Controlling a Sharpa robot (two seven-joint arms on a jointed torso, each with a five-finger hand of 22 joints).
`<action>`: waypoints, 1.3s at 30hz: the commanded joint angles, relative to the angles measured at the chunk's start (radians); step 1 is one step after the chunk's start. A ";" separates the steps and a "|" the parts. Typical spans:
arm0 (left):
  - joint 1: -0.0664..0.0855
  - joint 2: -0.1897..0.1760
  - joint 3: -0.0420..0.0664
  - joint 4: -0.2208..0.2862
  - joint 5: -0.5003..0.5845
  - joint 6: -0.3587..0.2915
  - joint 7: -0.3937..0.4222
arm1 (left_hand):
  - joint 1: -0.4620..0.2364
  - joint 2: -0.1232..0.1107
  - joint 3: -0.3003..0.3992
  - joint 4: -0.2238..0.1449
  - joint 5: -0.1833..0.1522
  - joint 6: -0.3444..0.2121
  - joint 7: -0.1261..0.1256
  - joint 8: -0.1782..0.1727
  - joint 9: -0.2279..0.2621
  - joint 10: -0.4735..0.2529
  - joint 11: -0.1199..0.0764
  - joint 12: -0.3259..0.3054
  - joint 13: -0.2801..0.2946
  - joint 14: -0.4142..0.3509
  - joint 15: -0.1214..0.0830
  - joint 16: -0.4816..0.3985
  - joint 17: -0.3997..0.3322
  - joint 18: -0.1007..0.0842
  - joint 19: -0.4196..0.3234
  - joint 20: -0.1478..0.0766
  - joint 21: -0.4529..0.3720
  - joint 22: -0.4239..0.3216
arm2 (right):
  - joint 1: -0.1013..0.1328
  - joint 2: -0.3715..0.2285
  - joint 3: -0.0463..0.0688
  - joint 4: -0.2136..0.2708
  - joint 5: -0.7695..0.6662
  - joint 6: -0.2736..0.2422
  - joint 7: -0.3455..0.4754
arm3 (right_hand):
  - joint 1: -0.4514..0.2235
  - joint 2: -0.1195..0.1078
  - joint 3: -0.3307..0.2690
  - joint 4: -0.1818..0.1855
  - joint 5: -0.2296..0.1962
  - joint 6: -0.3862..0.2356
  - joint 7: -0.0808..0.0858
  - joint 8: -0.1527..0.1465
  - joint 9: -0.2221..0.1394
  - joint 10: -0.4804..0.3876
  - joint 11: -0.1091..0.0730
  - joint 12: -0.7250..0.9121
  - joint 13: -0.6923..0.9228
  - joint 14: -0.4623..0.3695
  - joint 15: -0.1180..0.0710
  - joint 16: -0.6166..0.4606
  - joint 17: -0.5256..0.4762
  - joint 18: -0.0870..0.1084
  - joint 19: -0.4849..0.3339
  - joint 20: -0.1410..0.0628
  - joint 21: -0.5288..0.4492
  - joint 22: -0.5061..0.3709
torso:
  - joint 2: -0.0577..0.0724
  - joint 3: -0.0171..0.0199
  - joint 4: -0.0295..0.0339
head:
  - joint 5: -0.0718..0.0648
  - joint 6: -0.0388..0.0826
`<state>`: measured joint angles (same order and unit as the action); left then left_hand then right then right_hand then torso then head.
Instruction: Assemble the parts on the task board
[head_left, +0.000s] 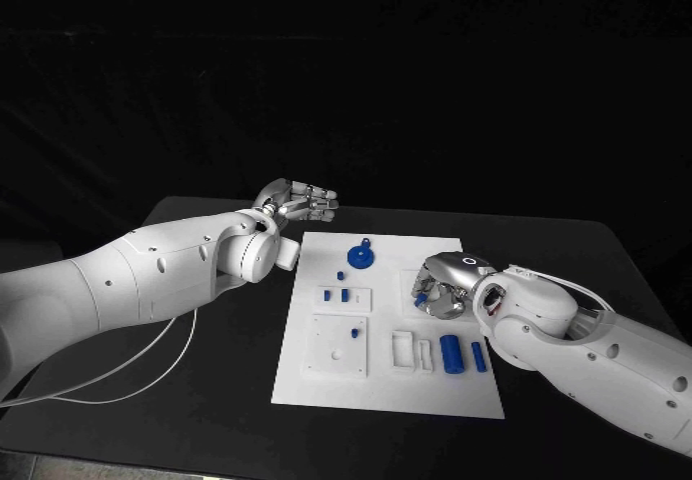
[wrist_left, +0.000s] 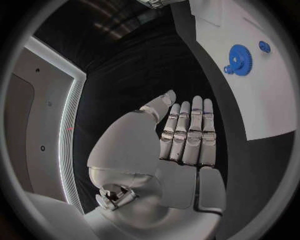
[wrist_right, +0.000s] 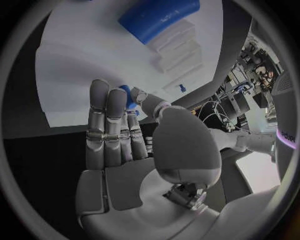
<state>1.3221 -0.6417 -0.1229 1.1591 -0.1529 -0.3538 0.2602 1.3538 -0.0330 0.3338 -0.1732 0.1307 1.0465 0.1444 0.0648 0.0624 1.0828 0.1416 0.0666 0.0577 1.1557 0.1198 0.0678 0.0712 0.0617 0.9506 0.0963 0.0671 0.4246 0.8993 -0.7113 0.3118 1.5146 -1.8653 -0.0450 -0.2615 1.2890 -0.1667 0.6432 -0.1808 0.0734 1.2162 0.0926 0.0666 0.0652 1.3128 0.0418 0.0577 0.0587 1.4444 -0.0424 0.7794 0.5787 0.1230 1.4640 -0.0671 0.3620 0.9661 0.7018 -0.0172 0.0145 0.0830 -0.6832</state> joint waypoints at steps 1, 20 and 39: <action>0.001 0.001 0.001 0.002 -0.001 0.014 0.004 | -0.005 -0.004 -0.002 0.002 -0.005 -0.006 0.002 0.003 0.001 -0.007 -0.001 -0.002 0.000 -0.008 -0.001 -0.004 0.000 -0.009 0.009 0.001 0.007 -0.001 | -0.004 0.002 -0.005 -0.001 -0.035 -0.004 0.001 | 0.008 0.019 0.013 -0.011 -0.006 0.012 -0.003 -0.002 0.001 0.017 -0.008 0.004 0.004 0.001 -0.011 0.004 0.002 -0.002 0.014 -0.009 0.007 0.013 | 0.000 -0.0002 0.0001 | -0.001 -0.001; 0.001 0.002 0.001 -0.004 -0.002 0.017 0.003 | -0.006 -0.004 -0.003 0.004 -0.005 -0.007 0.002 0.003 0.001 -0.008 0.000 -0.002 0.000 -0.008 -0.001 -0.004 0.000 -0.009 0.010 0.001 0.007 -0.010 | 0.009 -0.018 0.006 0.052 -0.017 -0.078 -0.002 | -0.007 0.033 0.048 -0.025 -0.020 0.057 -0.015 -0.003 0.004 0.060 -0.021 0.004 0.005 0.004 -0.023 0.008 0.011 -0.005 0.017 -0.021 0.011 0.052 | -0.001 -0.0001 -0.0022 | 0.000 0.000; 0.000 0.011 0.001 -0.008 -0.004 0.020 0.003 | -0.004 -0.004 -0.002 0.003 -0.004 -0.007 0.002 0.003 0.001 -0.008 0.000 -0.002 0.000 -0.009 -0.001 -0.004 0.000 -0.009 0.011 0.001 0.008 -0.016 | 0.018 0.008 0.024 0.187 0.003 -0.027 0.007 | -0.014 0.035 0.045 -0.031 0.000 0.060 -0.016 -0.003 0.004 0.062 -0.022 0.004 0.005 0.002 -0.026 0.006 0.012 -0.005 0.019 -0.024 0.003 0.065 | -0.001 -0.0002 -0.0002 | 0.024 -0.004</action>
<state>1.3219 -0.6337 -0.1230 1.1502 -0.1532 -0.3478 0.2565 1.3538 -0.0330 0.3338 -0.1733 0.1307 1.0465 0.1444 0.0648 0.0624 1.0828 0.1416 0.0666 0.0577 1.1557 0.1198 0.0678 0.0712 0.0615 0.9542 0.1000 0.0711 0.4101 0.9187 -0.7094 0.3395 1.6940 -1.8621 -0.0983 -0.2653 1.2775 -0.1376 0.6899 -0.2086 0.0672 1.2729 0.0751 0.0616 0.0699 1.3349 0.0551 0.0582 0.0617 1.4484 -0.0606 0.7841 0.5897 0.0997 1.4667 -0.0859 0.3701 1.0299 0.7013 -0.0171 0.0136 0.1023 -0.6868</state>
